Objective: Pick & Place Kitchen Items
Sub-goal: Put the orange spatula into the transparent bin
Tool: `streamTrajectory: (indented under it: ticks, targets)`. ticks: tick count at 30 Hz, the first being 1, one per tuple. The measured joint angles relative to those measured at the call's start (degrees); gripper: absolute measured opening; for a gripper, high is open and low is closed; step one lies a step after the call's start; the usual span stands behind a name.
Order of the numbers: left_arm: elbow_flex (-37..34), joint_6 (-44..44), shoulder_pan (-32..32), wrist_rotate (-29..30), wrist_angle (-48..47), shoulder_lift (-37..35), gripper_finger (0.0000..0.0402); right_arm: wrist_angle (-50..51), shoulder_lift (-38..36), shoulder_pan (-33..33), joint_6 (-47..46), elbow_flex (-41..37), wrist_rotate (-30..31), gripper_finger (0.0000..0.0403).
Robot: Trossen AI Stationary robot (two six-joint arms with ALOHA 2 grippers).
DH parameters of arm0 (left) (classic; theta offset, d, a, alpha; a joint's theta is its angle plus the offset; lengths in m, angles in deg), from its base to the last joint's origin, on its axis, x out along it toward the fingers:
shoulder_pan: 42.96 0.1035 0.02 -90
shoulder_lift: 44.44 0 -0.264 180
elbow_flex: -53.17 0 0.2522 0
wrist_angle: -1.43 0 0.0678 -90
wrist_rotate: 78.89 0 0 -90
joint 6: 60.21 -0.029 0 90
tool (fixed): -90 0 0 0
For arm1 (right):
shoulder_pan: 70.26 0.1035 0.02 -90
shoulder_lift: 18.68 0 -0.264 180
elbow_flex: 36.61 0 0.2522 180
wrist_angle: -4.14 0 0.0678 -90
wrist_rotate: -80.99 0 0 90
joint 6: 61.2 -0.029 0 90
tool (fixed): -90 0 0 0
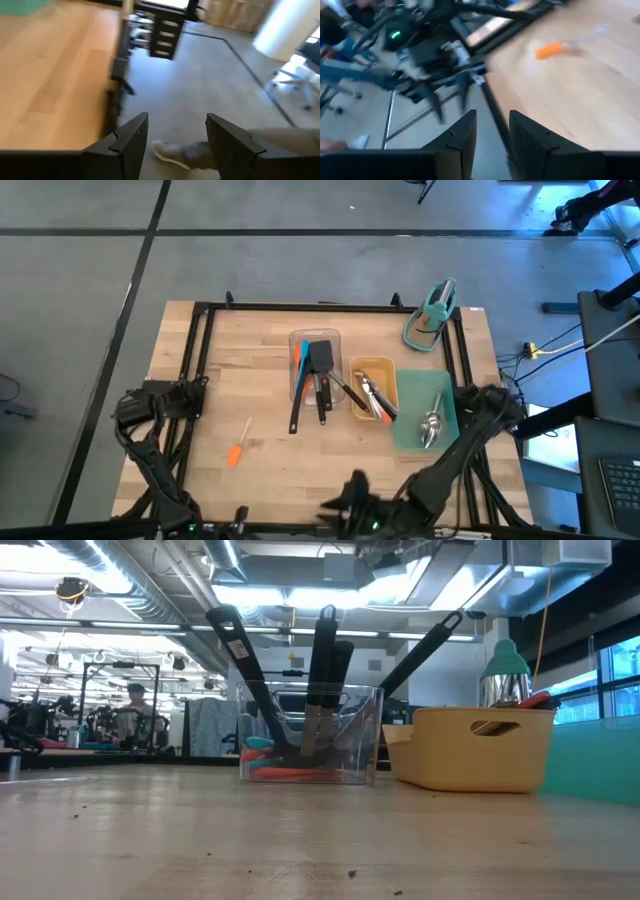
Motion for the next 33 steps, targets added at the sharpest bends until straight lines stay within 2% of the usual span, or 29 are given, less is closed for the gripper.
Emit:
streamTrajectory:
  ticks: [2, 6, 8, 10, 12, 14, 16, 18, 20, 22, 24, 26, 28, 30, 33]
  targets:
    - [0.00, 1.18, 0.70, 2.80, -3.02, -0.25, 0.0193, -7.78, 3.68, 0.69, 6.32, 0.00, 0.19, 0.0119]
    - [0.00, 9.43, 0.75, 14.44, -16.23, -2.15, 0.0176, -28.92, 10.64, 1.98, 23.89, -0.02, 0.22, 0.0119]
    - [0.00, 13.79, 0.83, 16.57, -23.69, -2.67, 0.0166, -39.21, 13.58, 2.92, 33.46, -0.02, -0.36, 0.0119]
    - [0.00, 18.21, 0.93, 14.85, -28.94, -2.36, 0.0158, -46.07, 15.69, 3.85, 40.89, -0.02, -1.20, 0.0119]
    - [0.00, 19.85, 0.90, 9.42, -28.72, -0.93, 0.0151, -49.31, 17.14, 4.67, 44.11, -0.02, -1.59, 0.0119]
    - [-0.02, 18.90, -0.23, 4.08, -24.99, 1.11, 0.0147, -49.21, 17.46, 5.30, 45.60, -0.02, -1.59, 0.0119]
    - [-0.02, 17.89, -2.41, 3.15, -18.06, 3.28, 0.0145, -48.34, 17.43, 5.76, 46.08, -0.02, -1.57, 0.0119]
    - [0.00, 18.63, -4.59, 7.88, -13.02, 5.40, 0.0144, -48.08, 17.44, 6.13, 46.44, -0.02, -1.48, 0.0119]
    - [0.02, 23.46, -6.57, 16.79, -14.00, 7.09, 0.0143, -48.14, 17.45, 6.35, 46.65, -0.02, -1.43, 0.0119]
    - [0.00, 35.76, -8.58, 27.42, -22.16, 7.91, 0.0143, -48.27, 17.43, 6.35, 46.74, -0.02, -1.41, 0.0119]
    - [0.07, 54.49, -9.84, 34.85, -36.14, 7.97, 0.0140, -48.03, 17.43, 6.35, 47.12, -0.02, -1.42, 0.0119]
    - [0.04, 71.64, -9.71, 34.10, -52.42, 7.71, 0.0133, -48.08, 17.43, 6.24, 47.35, -0.02, -1.40, 0.0119]
    - [-0.17, 81.07, -9.08, 27.18, -63.08, 7.94, 0.0125, -47.68, 17.41, 5.97, 47.52, -0.02, -1.41, 0.0119]
    - [-0.04, 83.60, -7.56, 18.94, -70.09, 7.96, 0.0118, -46.99, 17.35, 5.70, 47.74, -0.02, -1.39, 0.0119]
    - [-0.04, 84.33, -5.55, 13.41, -78.52, 7.97, 0.0108, -46.79, 17.13, 5.30, 47.74, -0.02, -1.49, 0.0119]
